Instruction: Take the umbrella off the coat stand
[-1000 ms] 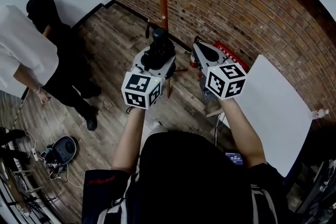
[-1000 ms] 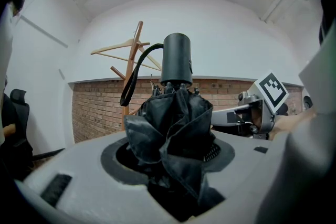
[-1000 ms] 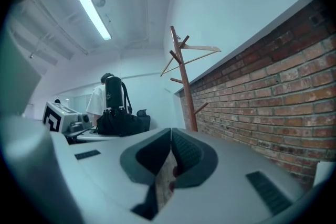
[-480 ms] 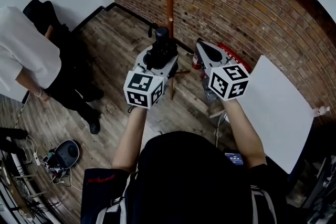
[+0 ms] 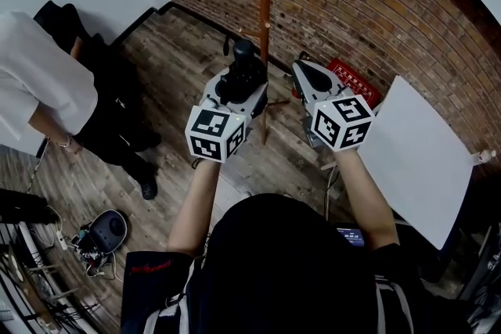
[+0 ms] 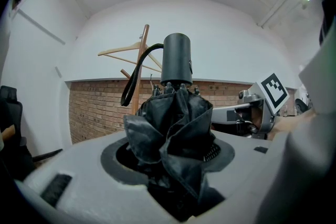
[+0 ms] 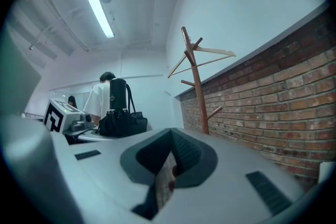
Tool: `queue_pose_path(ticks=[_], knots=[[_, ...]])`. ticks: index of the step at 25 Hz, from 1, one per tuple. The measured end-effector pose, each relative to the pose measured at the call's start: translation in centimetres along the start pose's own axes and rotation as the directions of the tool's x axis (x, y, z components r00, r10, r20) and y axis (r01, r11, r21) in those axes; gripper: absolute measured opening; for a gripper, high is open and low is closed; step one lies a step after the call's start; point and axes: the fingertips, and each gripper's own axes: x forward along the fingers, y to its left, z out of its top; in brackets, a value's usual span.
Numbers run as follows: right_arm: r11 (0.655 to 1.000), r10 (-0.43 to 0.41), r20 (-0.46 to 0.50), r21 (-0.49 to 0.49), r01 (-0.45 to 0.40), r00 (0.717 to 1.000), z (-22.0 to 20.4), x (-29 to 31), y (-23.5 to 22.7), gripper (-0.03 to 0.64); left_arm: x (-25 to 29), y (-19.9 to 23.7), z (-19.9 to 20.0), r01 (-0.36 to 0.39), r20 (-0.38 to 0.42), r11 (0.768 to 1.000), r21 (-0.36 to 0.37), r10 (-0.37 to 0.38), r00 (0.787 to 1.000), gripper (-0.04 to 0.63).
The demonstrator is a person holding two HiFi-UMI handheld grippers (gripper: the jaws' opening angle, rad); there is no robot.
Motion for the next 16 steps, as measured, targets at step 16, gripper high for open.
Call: queue_pose_path(ticks=[16], knots=[[1.0,-0.028,-0.025,0.01,0.028,0.999,-1.5,0.5,3.0,0.028,-3.1,1.7,-1.1,0.011,-0.003,1.0,-0.017,-0.011,1.0,0.262]])
